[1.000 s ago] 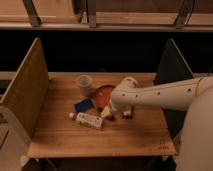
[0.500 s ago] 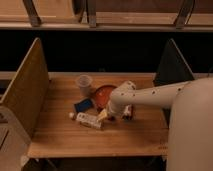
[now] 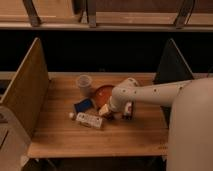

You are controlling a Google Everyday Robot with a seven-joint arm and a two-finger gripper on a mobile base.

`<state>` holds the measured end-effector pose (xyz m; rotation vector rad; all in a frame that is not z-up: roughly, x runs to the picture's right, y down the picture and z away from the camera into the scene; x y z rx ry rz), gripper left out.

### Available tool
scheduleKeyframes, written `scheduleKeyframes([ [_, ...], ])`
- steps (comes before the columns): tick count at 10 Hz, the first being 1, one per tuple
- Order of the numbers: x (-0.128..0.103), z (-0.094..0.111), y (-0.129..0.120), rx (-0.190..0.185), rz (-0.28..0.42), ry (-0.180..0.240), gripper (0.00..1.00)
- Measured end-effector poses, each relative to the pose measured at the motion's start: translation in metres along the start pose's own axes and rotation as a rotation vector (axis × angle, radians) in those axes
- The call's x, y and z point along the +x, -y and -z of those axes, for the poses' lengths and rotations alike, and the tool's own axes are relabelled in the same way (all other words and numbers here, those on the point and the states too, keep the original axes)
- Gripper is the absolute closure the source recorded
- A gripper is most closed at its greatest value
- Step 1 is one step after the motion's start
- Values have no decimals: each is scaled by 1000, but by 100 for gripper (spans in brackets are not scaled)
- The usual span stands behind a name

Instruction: Place the pepper in the ceramic bowl

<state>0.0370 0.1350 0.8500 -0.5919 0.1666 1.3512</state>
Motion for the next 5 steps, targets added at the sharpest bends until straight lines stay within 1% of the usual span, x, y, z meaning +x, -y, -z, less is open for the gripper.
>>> scheduleKeyframes([
  [3,-3,-7,-2,-10,-11,-7,20],
  [5,-9,-12,-4,-16,-18,-8,20],
])
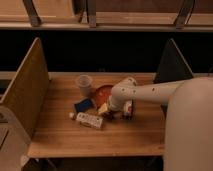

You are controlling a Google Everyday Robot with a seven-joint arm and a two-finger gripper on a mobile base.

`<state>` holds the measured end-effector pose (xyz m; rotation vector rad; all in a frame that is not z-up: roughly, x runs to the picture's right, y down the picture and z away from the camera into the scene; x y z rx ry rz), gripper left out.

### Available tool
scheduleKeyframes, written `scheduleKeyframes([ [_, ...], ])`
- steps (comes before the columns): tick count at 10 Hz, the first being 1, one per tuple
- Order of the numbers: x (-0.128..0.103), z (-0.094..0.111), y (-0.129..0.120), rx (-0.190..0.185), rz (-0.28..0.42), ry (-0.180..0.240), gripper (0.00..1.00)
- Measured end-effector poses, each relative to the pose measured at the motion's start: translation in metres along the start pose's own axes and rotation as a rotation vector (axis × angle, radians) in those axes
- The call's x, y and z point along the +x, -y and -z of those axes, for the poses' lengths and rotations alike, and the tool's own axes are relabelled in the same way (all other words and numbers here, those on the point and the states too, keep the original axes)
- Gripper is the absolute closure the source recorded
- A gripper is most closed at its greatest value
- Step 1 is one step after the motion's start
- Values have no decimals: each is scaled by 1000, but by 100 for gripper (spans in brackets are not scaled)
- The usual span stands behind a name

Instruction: Place the pepper in the ceramic bowl

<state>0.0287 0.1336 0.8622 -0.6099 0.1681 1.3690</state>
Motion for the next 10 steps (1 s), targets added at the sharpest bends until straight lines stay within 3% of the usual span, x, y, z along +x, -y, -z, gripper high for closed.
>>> scheduleKeyframes([
  [8,-8,-11,-1,1,3,-15,20],
  [10,0,-18,-5,-23,-8,-39,20],
])
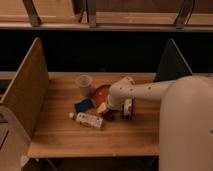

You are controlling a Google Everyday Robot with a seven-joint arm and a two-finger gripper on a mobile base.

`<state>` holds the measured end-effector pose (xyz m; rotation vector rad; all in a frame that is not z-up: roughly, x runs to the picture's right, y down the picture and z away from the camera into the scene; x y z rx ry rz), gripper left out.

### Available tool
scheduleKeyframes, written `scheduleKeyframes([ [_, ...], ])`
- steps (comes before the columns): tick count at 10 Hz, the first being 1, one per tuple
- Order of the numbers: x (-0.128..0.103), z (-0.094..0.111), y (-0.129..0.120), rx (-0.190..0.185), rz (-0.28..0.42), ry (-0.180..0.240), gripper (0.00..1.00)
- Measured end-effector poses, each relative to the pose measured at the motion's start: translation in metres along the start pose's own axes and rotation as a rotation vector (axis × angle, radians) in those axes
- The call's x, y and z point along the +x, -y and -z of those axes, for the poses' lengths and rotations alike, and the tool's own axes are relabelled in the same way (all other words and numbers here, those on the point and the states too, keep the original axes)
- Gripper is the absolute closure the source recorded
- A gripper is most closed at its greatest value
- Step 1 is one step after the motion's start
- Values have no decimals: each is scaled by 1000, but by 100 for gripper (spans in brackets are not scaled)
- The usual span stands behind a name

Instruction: Place the pepper in the ceramic bowl

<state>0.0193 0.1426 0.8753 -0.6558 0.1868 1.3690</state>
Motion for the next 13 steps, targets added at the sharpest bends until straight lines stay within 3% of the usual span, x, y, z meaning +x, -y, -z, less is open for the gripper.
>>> scheduleKeyframes([
  [3,13,-15,-1,-39,-42,-48,20],
  [7,7,-16,5,-49,-62,-47,24],
  [13,6,-19,1,-66,-40,-43,84],
])
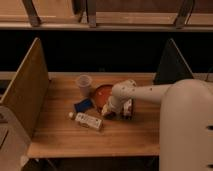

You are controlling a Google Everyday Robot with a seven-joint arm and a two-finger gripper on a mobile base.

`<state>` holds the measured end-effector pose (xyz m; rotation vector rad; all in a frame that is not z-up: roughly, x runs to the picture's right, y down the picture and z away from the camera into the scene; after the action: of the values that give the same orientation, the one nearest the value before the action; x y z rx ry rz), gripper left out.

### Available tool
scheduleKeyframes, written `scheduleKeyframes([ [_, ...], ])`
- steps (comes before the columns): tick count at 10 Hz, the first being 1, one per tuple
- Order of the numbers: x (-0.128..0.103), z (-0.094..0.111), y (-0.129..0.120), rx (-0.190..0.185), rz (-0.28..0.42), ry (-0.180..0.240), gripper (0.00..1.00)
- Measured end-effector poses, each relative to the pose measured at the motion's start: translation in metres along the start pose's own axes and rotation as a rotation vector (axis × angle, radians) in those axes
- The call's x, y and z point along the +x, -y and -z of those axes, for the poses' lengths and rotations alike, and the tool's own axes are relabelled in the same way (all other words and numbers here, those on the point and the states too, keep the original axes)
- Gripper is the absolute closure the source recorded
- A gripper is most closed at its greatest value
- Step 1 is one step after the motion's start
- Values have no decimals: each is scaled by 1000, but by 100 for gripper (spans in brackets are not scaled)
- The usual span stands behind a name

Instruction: Place the pepper in the ceramic bowl

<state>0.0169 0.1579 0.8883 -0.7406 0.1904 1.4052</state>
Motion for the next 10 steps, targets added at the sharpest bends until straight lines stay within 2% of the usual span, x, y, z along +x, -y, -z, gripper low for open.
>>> scheduleKeyframes([
  [2,1,-6,-8,-14,16,-9,98],
  [5,1,-4,-13,-35,30,-1,100],
  [8,-7,18,-28,-73,84,60,100],
  [10,-15,40,-47,-90,174,114,100],
])
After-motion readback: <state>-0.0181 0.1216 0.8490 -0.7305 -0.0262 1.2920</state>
